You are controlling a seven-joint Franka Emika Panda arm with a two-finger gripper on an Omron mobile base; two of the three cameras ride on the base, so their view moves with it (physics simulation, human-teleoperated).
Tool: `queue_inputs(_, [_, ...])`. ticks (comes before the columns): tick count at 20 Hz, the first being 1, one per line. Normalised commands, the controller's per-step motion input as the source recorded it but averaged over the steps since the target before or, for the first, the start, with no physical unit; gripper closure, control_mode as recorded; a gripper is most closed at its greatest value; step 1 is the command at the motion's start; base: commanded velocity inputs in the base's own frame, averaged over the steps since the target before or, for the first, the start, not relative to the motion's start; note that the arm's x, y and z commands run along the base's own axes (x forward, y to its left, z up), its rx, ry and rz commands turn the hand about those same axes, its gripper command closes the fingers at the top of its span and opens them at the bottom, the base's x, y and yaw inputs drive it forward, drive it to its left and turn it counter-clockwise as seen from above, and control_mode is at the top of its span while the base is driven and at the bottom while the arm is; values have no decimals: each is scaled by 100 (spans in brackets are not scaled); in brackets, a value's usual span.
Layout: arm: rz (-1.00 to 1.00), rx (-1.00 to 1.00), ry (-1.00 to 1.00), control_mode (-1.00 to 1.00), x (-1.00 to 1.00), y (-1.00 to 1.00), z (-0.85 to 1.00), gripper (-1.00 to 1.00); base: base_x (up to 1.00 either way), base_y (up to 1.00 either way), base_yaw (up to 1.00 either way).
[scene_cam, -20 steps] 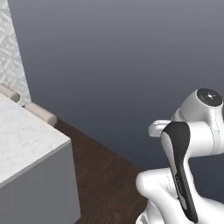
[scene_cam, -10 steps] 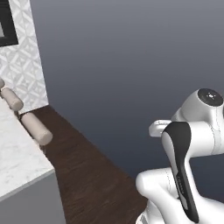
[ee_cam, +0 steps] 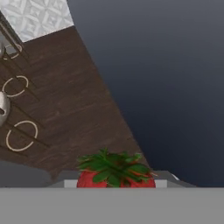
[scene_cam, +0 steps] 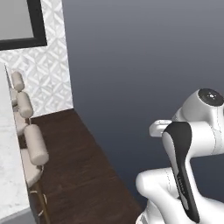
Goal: Take the strawberry from the fridge and place it on top of the pancake, located on the dining counter.
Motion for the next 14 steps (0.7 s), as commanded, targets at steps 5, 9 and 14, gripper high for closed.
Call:
queue_inputs(5, [0,0,0,100,0,0,0,100,100,-35,41])
queue_inputs(9, [0,0,0,100,0,0,0,100,100,-29,44])
queue_inputs(14, [0,0,0,100,0,0,0,100,100,-27,50])
